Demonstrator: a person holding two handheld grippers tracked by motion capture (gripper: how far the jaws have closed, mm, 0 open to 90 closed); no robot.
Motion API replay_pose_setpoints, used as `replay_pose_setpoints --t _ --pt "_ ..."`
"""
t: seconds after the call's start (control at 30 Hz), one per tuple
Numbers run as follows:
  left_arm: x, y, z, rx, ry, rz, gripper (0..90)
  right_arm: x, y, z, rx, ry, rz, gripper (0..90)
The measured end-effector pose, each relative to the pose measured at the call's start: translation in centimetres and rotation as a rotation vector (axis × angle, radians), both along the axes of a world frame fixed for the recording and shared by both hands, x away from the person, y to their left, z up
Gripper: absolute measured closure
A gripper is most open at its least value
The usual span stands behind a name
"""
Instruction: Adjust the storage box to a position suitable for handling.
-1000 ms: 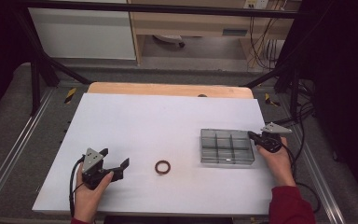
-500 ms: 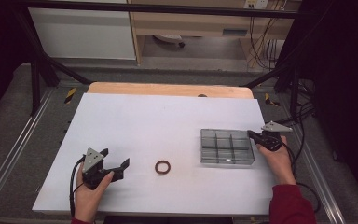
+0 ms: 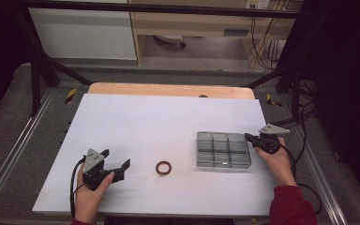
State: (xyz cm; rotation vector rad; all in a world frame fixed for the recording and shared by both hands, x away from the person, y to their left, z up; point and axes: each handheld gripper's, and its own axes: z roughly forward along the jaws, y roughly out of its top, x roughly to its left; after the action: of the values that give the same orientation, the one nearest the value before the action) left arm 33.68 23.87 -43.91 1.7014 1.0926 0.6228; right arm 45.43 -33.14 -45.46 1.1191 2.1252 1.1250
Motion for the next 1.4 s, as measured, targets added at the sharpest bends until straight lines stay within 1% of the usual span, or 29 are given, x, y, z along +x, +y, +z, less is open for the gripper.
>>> replay_pose_setpoints --t 0.2,0.7,0.9,1.03,1.4 --pt "0.0 0.0 0.0 -0.005 0.0 0.003 7.4 -0.3 0.3 0.0 -0.009 0.006 0.009 90.0" --pt "0.0 0.1 0.1 -0.006 -0.003 0.001 7.5 -0.8 1.6 0.2 -0.034 0.009 0.054 90.0" --pt "0.0 0.1 0.1 -0.007 -0.003 0.002 7.5 -1.1 2.1 0.3 -0.037 0.004 0.071 90.0" --pt "0.0 0.1 0.1 -0.006 -0.004 0.002 7.5 -1.3 2.4 0.3 -0.04 0.01 0.079 90.0" --pt "0.0 0.1 0.1 -0.008 -0.003 0.003 7.6 -1.7 3.1 0.4 -0.037 0.022 0.075 90.0"
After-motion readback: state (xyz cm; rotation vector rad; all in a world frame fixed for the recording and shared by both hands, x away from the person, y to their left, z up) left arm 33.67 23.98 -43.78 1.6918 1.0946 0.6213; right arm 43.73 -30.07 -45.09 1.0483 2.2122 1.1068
